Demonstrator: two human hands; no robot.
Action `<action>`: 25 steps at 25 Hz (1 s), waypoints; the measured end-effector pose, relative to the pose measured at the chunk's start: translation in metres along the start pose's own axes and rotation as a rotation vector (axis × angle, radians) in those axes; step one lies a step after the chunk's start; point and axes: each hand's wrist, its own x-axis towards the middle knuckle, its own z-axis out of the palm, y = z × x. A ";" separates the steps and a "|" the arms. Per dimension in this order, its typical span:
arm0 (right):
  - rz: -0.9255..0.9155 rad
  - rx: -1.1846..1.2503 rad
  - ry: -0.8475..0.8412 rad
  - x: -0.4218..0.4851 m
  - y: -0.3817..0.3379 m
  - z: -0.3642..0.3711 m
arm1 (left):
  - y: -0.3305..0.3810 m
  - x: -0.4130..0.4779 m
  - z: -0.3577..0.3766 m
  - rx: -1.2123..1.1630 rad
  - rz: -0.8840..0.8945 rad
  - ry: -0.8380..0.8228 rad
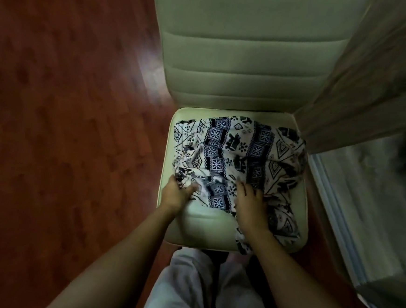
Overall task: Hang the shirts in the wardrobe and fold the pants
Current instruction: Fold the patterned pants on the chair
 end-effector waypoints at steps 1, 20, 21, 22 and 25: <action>-0.014 0.013 0.020 0.003 0.002 -0.001 | 0.005 -0.002 -0.001 -0.083 -0.013 -0.017; -0.647 0.402 0.360 -0.147 -0.051 -0.417 | 0.267 -0.324 -0.210 1.009 1.191 -0.054; -0.697 0.365 0.287 -0.159 -0.062 -0.437 | 0.275 -0.344 -0.223 1.063 1.248 -0.017; -0.715 0.337 0.206 -0.167 -0.072 -0.452 | 0.283 -0.357 -0.235 1.111 1.295 0.054; -0.704 0.220 0.117 -0.191 -0.096 -0.488 | 0.301 -0.389 -0.277 1.204 1.359 0.333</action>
